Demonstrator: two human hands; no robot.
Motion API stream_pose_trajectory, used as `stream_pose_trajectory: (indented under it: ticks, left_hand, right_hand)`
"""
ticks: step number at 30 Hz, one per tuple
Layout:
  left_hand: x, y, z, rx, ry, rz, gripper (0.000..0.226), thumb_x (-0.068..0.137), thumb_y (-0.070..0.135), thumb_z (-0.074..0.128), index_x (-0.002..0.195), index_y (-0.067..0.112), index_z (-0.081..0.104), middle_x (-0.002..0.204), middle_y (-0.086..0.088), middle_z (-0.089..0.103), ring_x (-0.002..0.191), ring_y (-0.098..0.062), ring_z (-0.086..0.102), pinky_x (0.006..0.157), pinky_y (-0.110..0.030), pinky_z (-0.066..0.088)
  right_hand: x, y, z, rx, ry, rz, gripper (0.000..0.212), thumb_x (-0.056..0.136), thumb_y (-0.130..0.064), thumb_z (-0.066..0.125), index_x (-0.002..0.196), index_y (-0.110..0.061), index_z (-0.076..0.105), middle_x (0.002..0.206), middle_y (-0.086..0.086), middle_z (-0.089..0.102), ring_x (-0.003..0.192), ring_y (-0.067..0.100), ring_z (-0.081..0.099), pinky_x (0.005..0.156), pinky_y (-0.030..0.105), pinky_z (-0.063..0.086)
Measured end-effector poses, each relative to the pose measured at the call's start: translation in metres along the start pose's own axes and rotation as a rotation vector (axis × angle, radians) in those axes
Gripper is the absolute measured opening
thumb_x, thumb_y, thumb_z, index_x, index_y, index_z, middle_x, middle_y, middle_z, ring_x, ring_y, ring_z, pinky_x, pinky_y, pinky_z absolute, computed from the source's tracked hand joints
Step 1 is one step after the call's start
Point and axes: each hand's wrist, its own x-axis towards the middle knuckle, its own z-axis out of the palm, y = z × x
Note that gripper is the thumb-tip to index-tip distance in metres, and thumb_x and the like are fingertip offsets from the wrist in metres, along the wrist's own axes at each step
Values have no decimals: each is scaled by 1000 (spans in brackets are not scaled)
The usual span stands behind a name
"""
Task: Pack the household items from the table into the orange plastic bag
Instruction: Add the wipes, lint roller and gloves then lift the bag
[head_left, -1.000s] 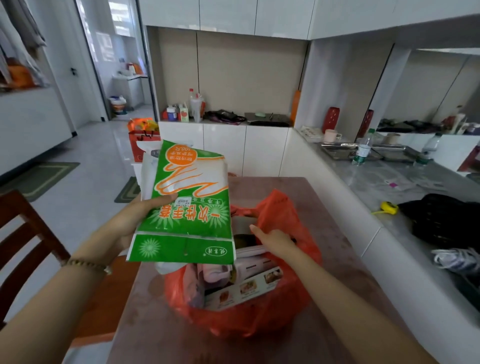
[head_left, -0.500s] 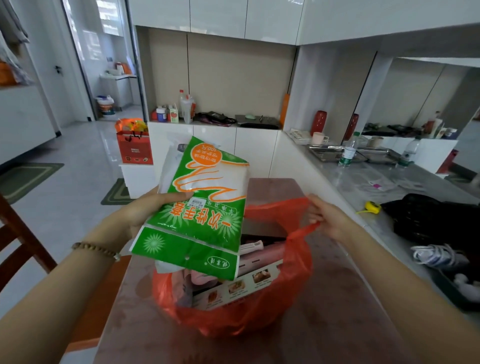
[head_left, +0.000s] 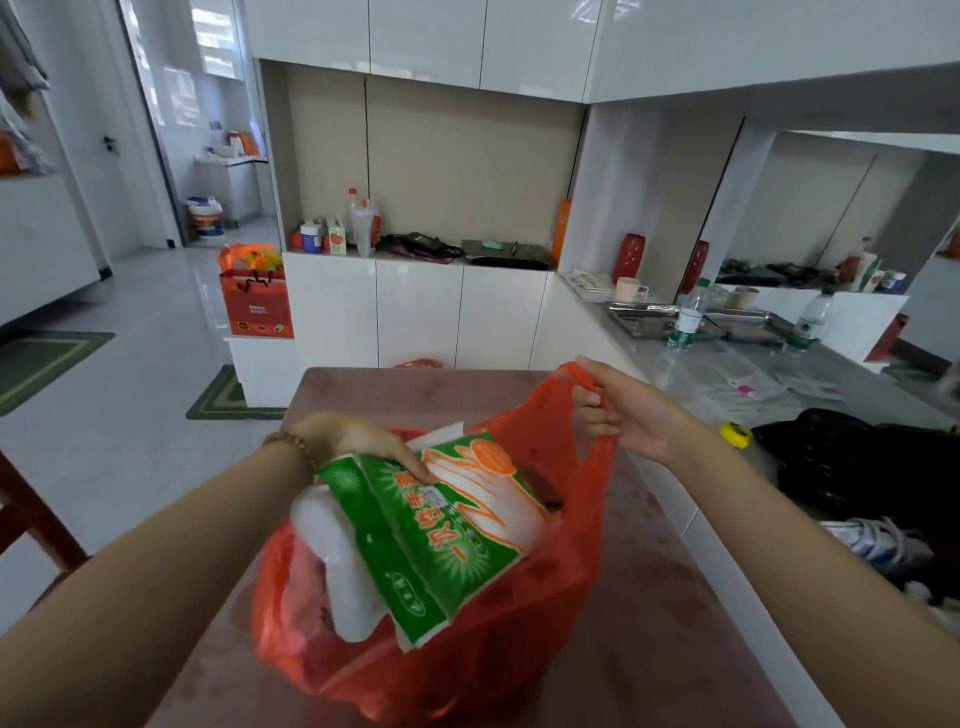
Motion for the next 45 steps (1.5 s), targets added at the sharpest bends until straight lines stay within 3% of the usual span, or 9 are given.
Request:
stream_pose_trajectory:
  ticks: [4,6,16,22,26,28,30,38,45]
  left_hand:
    - [7,39,33,71,-105,-56,19,87,25,65,101,12,65,88,-2,76,82,-17,72,75,-29,59]
    - [19,54,38,54,60,40,13,86,21,65,98,16,64,78,4,74,67,-12,71,66,-27,60]
    - [37,50,65,669,718,375,60,82,52,61,133,23,47,128,-1,61,110,-20,61,90,-36,52]
    - [-44,-2,25,1004,1287,435,77,64,53,75,128,16,55,128,-13,59,120,-36,52,101,-47,39]
    - [-80,-26,21,691,977,-236,72,78,40,71,133,5,41,124,-15,56,107,-32,61,85,-38,49]
    - [-91,-34,13,380,719,-130,27,90,25,59,102,1,62,85,-10,67,69,-20,68,61,-25,54]
    - [-103,-33,7,150,637,31,25,95,22,52,80,6,65,60,-4,56,42,-9,52,45,-16,44]
    - [-123,35,-7,-299,530,369,28,99,14,41,102,-3,63,49,5,42,34,-2,37,34,-13,35]
    - [-98,76,-13,-574,556,549,27,99,10,39,113,-2,59,55,5,49,38,-2,46,42,-14,47]
  right_hand:
    - [9,3,0,-34,-66,-20,35,93,-35,45,115,-10,54,54,-7,33,36,1,21,32,14,15]
    - [14,6,0,-36,-56,-36,34,94,-33,46,117,-8,53,55,-7,34,36,2,21,34,15,14]
    - [22,16,10,-40,-64,-104,62,93,-27,52,138,8,26,57,-6,39,39,2,24,41,18,12]
    - [31,20,25,-223,-25,-107,49,93,-27,55,133,-1,41,60,-6,39,41,3,26,39,17,18]
    - [37,22,40,-382,-13,-116,41,90,-31,59,123,-9,50,61,-7,40,45,4,29,38,16,22]
    - [37,22,46,-427,0,-114,38,88,-31,62,118,-12,52,61,-7,39,45,4,30,38,16,24]
    - [35,16,47,-428,34,-125,33,87,-27,64,111,-8,52,57,-6,36,43,4,29,36,16,24]
    - [23,-46,16,-367,188,-168,29,81,-5,68,66,-15,46,57,0,27,34,2,27,31,15,22]
    - [32,-68,0,-473,340,-221,19,78,-7,72,78,-11,53,61,2,41,51,9,37,40,17,29]
